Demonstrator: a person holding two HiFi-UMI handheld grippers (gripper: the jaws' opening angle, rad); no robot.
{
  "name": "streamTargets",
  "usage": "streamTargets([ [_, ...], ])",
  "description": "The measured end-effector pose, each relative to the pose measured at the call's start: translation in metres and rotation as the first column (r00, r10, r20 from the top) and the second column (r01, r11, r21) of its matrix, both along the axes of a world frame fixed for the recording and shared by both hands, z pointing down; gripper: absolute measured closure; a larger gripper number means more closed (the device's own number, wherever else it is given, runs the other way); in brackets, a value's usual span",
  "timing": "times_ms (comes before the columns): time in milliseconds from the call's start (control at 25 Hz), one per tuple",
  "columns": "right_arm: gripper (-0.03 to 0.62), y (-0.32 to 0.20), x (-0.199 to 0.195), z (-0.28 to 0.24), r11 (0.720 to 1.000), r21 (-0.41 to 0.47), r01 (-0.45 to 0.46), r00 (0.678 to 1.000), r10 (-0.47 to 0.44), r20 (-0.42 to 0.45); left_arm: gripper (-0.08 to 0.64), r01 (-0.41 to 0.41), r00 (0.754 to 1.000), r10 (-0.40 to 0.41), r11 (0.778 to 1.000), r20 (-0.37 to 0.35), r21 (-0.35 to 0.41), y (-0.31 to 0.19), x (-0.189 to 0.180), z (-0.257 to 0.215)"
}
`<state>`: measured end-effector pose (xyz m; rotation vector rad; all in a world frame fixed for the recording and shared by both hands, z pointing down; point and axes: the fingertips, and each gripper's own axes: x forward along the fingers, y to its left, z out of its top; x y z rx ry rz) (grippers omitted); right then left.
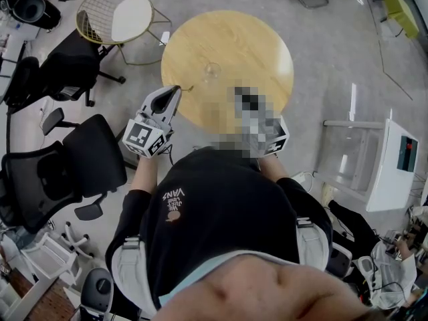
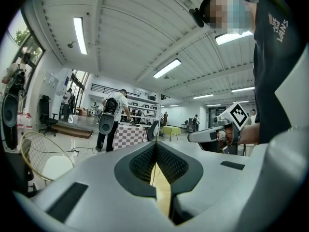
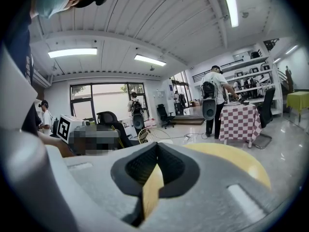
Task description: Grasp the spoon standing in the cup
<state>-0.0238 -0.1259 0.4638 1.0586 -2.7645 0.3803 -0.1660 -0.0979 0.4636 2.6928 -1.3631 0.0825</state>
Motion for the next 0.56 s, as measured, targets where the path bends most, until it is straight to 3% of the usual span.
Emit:
streamTargets([
  [560, 0.595, 0.0007, 0.0012, 0.0007, 1.000, 0.000, 0.010, 1.000, -0.010, -0.007, 0.548, 0.008, 1.000, -0.008, 1.000, 0.003, -0.006, 0.0018, 0.0021, 0.0008],
])
